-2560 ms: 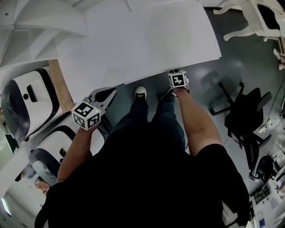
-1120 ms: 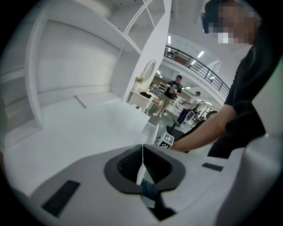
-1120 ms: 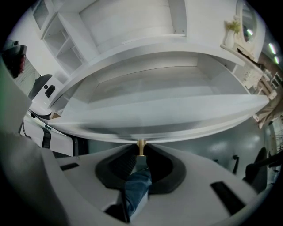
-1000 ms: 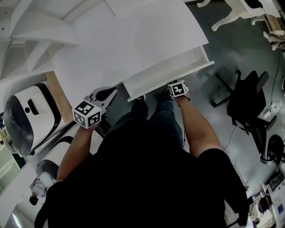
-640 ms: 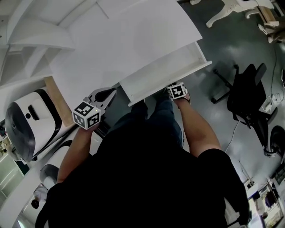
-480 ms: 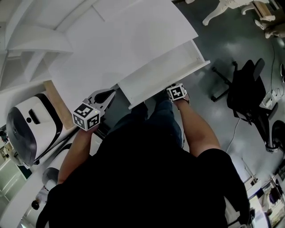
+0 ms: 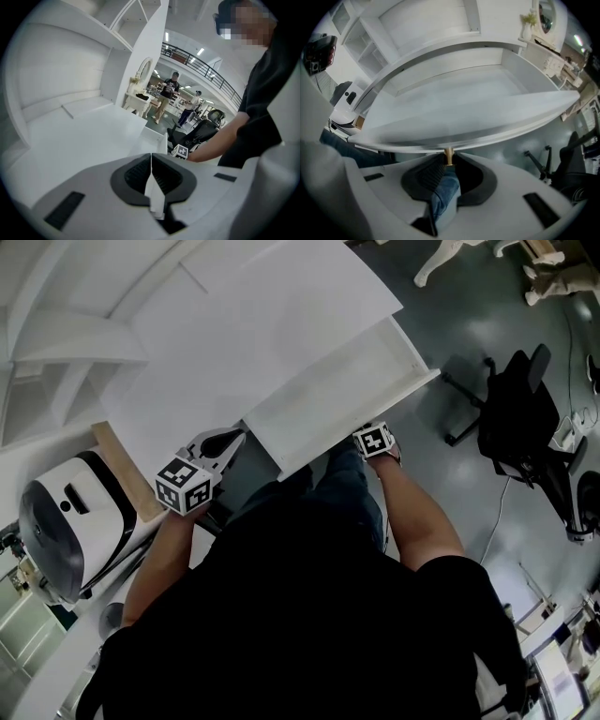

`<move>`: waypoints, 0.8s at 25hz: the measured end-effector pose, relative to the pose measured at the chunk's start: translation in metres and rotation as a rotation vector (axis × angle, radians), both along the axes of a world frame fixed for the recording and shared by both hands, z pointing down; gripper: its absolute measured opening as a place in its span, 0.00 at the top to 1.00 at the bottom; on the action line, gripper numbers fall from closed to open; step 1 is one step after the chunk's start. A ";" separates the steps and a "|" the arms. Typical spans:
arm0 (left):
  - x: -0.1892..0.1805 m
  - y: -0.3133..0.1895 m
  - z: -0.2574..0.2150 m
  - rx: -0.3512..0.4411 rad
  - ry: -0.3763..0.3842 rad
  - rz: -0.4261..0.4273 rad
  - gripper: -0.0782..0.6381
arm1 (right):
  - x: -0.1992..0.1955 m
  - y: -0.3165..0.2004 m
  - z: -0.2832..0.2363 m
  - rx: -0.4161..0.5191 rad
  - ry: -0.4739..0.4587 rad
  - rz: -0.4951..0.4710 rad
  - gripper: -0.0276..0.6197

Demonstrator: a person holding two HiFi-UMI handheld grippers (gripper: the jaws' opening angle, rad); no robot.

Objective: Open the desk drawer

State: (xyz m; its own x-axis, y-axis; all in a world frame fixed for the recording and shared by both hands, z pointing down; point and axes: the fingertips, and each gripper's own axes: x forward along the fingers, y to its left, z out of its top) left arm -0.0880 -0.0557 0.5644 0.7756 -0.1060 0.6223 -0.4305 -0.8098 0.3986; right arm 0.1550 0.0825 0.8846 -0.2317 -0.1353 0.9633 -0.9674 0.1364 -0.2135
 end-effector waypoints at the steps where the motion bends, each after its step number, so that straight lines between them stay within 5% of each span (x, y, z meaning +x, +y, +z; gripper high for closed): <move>1: 0.002 0.000 0.000 0.000 0.002 0.004 0.87 | -0.002 0.002 0.000 0.008 -0.013 0.007 0.85; 9: 0.013 0.003 0.006 -0.015 0.006 0.035 0.87 | 0.009 0.034 0.002 -0.052 0.011 0.020 0.85; 14: 0.021 0.006 0.009 -0.022 0.016 0.057 0.87 | 0.011 0.022 -0.001 0.029 0.008 0.029 0.85; 20: 0.020 0.005 0.011 -0.028 0.012 0.053 0.87 | 0.011 0.022 -0.003 0.022 0.006 0.025 0.85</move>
